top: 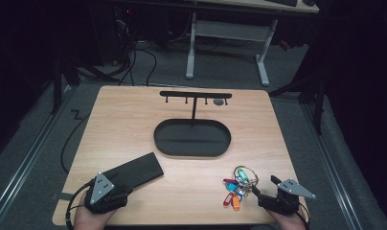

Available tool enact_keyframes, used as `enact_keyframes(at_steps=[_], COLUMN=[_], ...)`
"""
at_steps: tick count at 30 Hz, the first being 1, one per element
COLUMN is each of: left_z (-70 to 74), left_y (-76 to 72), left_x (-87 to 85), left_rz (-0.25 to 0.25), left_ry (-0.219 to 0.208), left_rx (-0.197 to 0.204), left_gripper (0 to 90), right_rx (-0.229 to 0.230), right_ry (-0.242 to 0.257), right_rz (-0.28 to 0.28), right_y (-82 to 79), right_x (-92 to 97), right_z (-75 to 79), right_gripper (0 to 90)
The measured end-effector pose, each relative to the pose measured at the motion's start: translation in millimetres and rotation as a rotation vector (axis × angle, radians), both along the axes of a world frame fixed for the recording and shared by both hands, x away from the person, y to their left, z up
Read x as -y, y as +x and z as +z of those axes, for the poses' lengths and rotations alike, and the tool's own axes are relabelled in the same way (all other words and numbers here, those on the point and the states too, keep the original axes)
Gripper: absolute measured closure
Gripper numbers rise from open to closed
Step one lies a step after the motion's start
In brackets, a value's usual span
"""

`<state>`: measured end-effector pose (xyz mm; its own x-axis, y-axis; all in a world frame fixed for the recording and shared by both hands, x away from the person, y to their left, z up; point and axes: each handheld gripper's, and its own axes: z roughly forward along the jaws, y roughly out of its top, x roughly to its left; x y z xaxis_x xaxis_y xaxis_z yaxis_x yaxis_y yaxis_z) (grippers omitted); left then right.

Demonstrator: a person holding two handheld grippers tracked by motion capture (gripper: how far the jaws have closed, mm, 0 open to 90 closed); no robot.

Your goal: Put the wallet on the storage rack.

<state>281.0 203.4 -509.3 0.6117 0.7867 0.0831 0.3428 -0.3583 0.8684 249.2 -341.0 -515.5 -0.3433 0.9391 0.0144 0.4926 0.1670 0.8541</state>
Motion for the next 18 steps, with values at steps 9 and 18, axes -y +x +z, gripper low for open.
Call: enact_keyframes(at_steps=[9, 18], left_z=[0.2, -0.4], left_y=[-0.6, -6.2], left_x=[-7.1, -18.1], left_rz=[0.007, 0.049], left_ry=[-0.029, -0.013], left_rx=[-0.003, -0.014], left_gripper=[26.7, 26.9], right_rx=[-0.008, -0.02], right_ry=[-0.003, -0.005], right_rz=[0.018, 0.033], right_y=[2.6, 12.3], right_x=[-3.8, -9.0], right_z=[-2.6, -1.2], right_gripper=[14.6, 12.8])
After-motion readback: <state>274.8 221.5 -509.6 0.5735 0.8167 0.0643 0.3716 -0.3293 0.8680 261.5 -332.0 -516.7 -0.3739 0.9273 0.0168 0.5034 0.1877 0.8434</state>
